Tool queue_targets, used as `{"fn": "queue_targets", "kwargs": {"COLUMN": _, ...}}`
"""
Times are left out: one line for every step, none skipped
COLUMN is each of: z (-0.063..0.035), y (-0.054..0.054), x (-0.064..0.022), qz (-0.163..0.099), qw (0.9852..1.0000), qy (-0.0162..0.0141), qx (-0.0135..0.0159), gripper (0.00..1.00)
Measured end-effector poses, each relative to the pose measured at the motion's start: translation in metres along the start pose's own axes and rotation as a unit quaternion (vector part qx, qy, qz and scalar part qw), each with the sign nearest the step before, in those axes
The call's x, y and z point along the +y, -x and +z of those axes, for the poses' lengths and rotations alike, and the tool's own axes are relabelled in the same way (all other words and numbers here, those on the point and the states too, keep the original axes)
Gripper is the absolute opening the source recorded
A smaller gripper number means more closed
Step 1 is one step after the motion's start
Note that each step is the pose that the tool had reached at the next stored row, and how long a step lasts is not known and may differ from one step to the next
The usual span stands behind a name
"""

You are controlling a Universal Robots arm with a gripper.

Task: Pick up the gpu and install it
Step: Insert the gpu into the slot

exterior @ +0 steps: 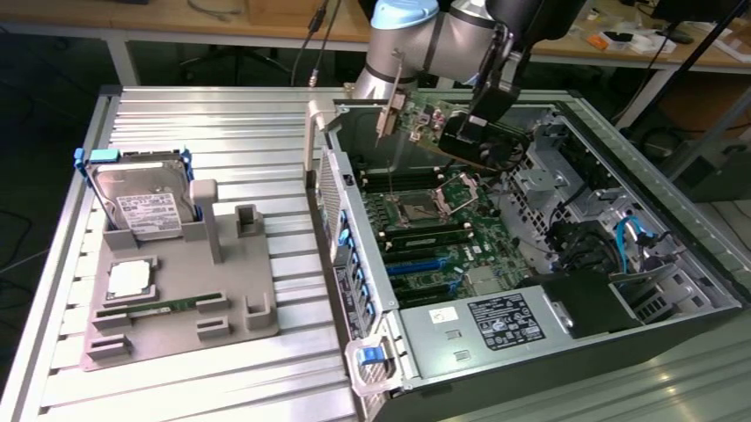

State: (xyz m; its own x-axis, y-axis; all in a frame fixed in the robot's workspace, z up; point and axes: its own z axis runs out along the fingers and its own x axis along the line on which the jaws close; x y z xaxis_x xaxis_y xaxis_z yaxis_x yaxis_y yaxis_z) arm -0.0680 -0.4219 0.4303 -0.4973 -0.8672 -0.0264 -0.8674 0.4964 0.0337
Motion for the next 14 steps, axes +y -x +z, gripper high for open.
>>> {"fn": "queue_targets", "kwargs": {"z": 0.0, "y": 0.0, "x": 0.0, "qz": -0.003, "qw": 1.0, "qy": 0.0001, "qx": 0.0001, "gripper": 0.27}}
{"fn": "queue_targets", "kwargs": {"z": 0.0001, "y": 0.0, "x": 0.0, "qz": -0.007, "qw": 1.0, "qy": 0.0002, "qx": 0.0001, "gripper": 0.27}}
{"fn": "queue_targets", "kwargs": {"z": 0.0, "y": 0.0, "x": 0.0, "qz": -0.01, "qw": 0.9999, "qy": 0.0003, "qx": 0.0003, "gripper": 0.27}}
{"fn": "queue_targets", "kwargs": {"z": 0.0001, "y": 0.0, "x": 0.0, "qz": -0.013, "qw": 0.9999, "qy": 0.0003, "qx": 0.0004, "gripper": 0.27}}
{"fn": "queue_targets", "kwargs": {"z": 0.0001, "y": 0.0, "x": 0.0, "qz": -0.017, "qw": 0.9999, "qy": 0.0004, "qx": 0.0005, "gripper": 0.27}}
{"fn": "queue_targets", "kwargs": {"z": 0.0001, "y": 0.0, "x": 0.0, "qz": -0.019, "qw": 0.9998, "qy": 0.0005, "qx": 0.0005, "gripper": 0.27}}
{"fn": "queue_targets", "kwargs": {"z": 0.0001, "y": 0.0, "x": 0.0, "qz": -0.019, "qw": 0.9998, "qy": 0.0005, "qx": 0.0006, "gripper": 0.27}}
{"fn": "queue_targets", "kwargs": {"z": 0.0, "y": 0.0, "x": 0.0, "qz": -0.019, "qw": 0.9998, "qy": 0.0005, "qx": 0.0006, "gripper": 0.27}}
{"fn": "queue_targets", "kwargs": {"z": 0.0001, "y": 0.0, "x": 0.0, "qz": -0.019, "qw": 0.9998, "qy": 0.0005, "qx": 0.0006, "gripper": 0.27}}
{"fn": "queue_targets", "kwargs": {"z": 0.0001, "y": 0.0, "x": 0.0, "qz": -0.019, "qw": 0.9998, "qy": 0.0005, "qx": 0.0006, "gripper": 0.27}}
{"fn": "queue_targets", "kwargs": {"z": 0.0001, "y": 0.0001, "x": -0.0001, "qz": -0.02, "qw": 0.9998, "qy": 0.0005, "qx": 0.0006, "gripper": 0.27}}
{"fn": "queue_targets", "kwargs": {"z": 0.0001, "y": 0.0002, "x": -0.0002, "qz": -0.022, "qw": 0.9998, "qy": 0.0006, "qx": 0.0007, "gripper": 0.27}}
{"fn": "queue_targets", "kwargs": {"z": 0.0001, "y": 0.0002, "x": -0.0004, "qz": -0.025, "qw": 0.9997, "qy": 0.0007, "qx": 0.0008, "gripper": 0.27}}
{"fn": "queue_targets", "kwargs": {"z": 0.0001, "y": 0.0003, "x": -0.0005, "qz": -0.028, "qw": 0.9996, "qy": 0.0007, "qx": 0.0008, "gripper": 0.27}}
